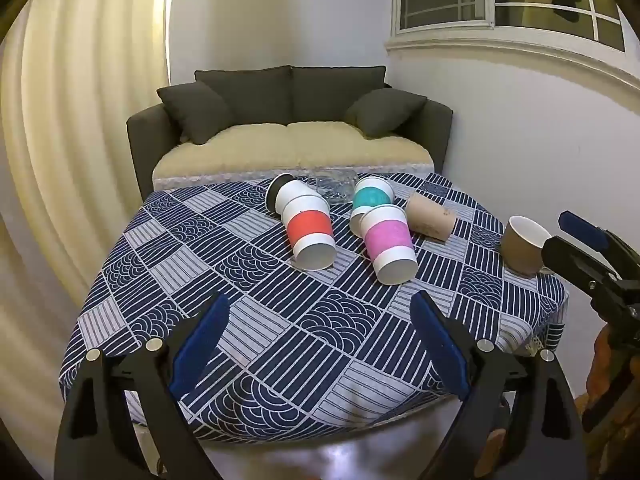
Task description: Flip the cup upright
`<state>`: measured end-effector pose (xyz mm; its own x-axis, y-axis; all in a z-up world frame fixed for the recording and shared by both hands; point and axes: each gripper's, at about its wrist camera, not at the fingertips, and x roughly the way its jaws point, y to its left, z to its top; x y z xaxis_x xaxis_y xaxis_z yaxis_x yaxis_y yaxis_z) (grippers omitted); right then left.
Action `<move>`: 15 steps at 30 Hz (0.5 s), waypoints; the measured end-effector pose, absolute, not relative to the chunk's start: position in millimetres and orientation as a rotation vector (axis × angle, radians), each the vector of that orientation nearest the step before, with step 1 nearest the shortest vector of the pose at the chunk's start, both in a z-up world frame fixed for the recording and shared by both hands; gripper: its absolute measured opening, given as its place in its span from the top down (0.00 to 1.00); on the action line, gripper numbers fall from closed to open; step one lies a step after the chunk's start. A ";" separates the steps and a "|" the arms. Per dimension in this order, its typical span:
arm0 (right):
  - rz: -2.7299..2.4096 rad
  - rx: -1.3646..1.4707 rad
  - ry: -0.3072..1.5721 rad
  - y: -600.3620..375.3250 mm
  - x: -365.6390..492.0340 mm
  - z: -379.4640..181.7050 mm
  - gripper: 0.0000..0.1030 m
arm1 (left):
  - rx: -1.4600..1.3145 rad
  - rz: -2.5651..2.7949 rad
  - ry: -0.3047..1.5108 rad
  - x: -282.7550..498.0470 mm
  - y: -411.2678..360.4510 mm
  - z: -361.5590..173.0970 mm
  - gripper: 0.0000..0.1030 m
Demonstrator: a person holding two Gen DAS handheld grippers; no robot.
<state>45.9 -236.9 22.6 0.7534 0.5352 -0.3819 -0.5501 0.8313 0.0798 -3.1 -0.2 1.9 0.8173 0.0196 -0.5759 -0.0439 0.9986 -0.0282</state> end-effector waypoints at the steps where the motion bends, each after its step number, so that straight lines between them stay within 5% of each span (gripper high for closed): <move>1: 0.591 -0.039 0.404 -237.6 45.4 22.4 0.04 | -0.039 0.035 0.613 -3.3 -0.6 1.5 0.13; 15: 0.592 -0.041 0.414 -237.1 46.2 23.9 0.04 | -0.023 0.037 0.614 -6.1 -3.0 -0.7 0.13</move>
